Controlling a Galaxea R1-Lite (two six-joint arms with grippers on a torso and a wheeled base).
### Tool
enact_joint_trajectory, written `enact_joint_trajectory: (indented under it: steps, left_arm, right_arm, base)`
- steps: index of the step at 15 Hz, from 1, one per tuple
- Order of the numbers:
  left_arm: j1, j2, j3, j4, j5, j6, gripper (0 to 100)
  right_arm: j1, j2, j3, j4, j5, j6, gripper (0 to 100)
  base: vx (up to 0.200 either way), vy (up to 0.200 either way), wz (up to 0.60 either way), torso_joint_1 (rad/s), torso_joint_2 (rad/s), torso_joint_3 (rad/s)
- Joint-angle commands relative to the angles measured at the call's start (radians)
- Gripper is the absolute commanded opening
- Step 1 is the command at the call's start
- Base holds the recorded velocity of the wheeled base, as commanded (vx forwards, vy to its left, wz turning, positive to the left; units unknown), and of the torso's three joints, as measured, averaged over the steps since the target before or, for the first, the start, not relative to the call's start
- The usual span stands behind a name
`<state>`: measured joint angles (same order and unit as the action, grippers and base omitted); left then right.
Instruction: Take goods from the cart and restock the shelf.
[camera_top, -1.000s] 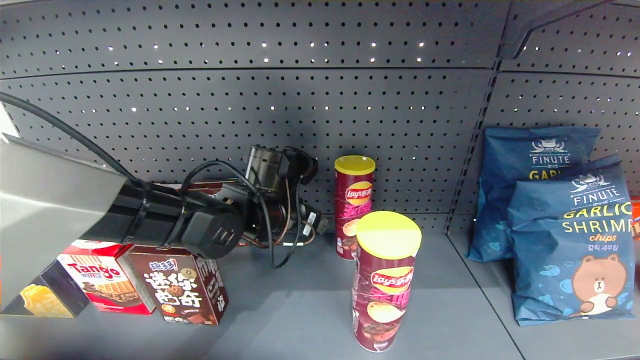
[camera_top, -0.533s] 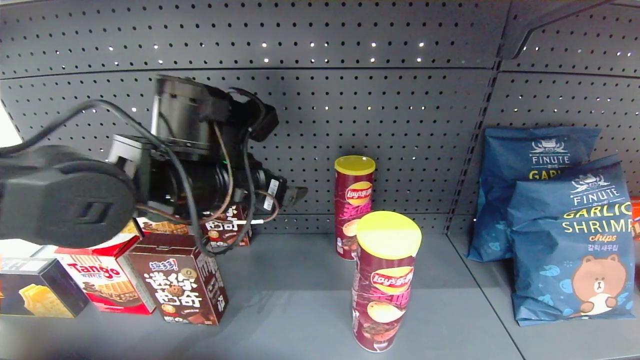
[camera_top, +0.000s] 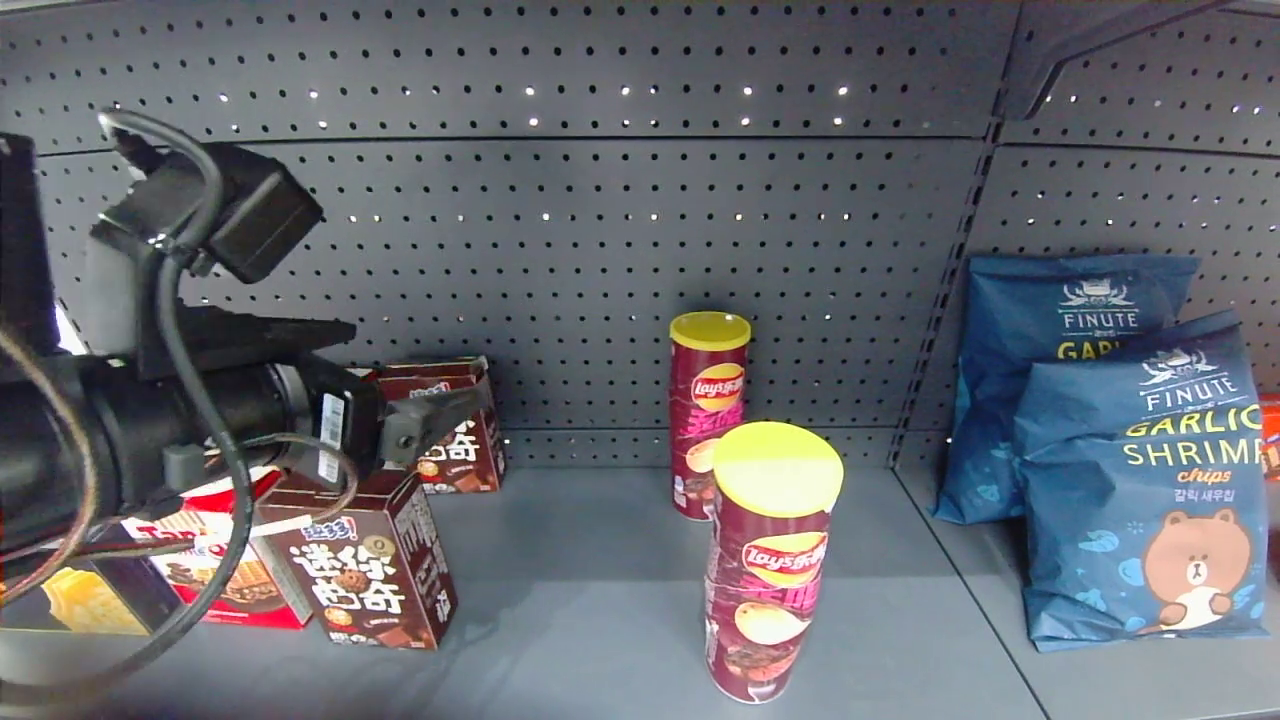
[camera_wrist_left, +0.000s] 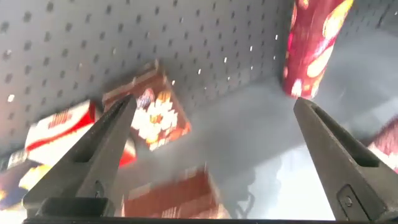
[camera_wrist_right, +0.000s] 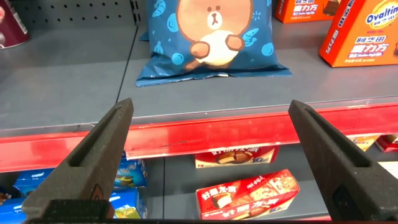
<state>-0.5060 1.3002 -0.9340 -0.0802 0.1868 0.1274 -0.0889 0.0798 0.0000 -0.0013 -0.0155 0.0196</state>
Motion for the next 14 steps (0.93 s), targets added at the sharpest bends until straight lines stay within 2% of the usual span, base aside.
enact_joint_trajectory:
  steps: [1,2,3,5,6,7,8,10,12,13,14]
  left_arm:
    - [-0.003,-0.098,0.086,-0.001,0.008,0.001,100]
    - [-0.008,-0.122,0.115,-0.001,0.016,0.008,100]
    - [-0.009,-0.159,0.155,-0.003,0.028,0.032,100]
    - [-0.008,-0.191,0.192,-0.006,0.039,0.035,100]
    - [-0.005,-0.205,0.196,-0.007,0.046,0.035,100]
    - [-0.003,-0.211,0.195,-0.010,0.046,0.035,100]
    - [-0.003,-0.211,0.198,-0.010,0.046,0.034,100]
    - [-0.006,-0.210,0.202,-0.041,0.046,0.032,100]
    - [-0.006,-0.205,0.201,-0.067,0.045,0.034,100]
    - [-0.003,-0.199,0.202,-0.078,0.045,0.034,100]
    - [-0.003,-0.194,0.202,-0.079,0.045,0.032,100]
  right_arm:
    - [0.000,0.002,0.000,0.000,0.000,0.000,100]
    - [0.000,0.002,0.000,0.000,0.002,-0.003,100]
    - [0.000,0.003,0.000,0.001,0.017,-0.020,100]
    - [0.008,0.000,0.000,-0.002,0.065,-0.030,100]
    - [0.008,0.014,-0.046,-0.036,0.068,-0.033,100]
    - [0.011,0.318,-0.344,-0.062,0.069,0.008,100]
    - [0.026,0.356,-0.399,-0.063,0.089,0.002,100]
    - [0.101,0.449,-0.420,-0.062,0.195,-0.124,100]
    - [0.163,0.540,-0.436,-0.069,0.207,-0.130,100]
    - [0.304,0.663,-0.462,-0.086,0.203,-0.127,100]
    - [0.367,0.721,-0.466,-0.089,0.201,-0.127,100]
  base:
    - [0.000,0.000,0.00,0.000,0.00,0.000]
    - [0.000,0.000,0.00,0.000,0.00,0.000]
    - [0.000,0.000,0.00,0.000,0.00,0.000]
    - [0.000,0.000,0.00,0.000,0.00,0.000]
    - [0.000,0.000,0.00,0.000,0.00,0.000]
    - [0.000,0.000,0.00,0.000,0.00,0.000]
    - [0.000,0.000,0.00,0.000,0.00,0.000]
    - [0.000,0.000,0.00,0.000,0.00,0.000]
    - [0.000,0.000,0.00,0.000,0.00,0.000]
    - [0.000,0.000,0.00,0.000,0.00,0.000]
    - [0.000,0.000,0.00,0.000,0.00,0.000]
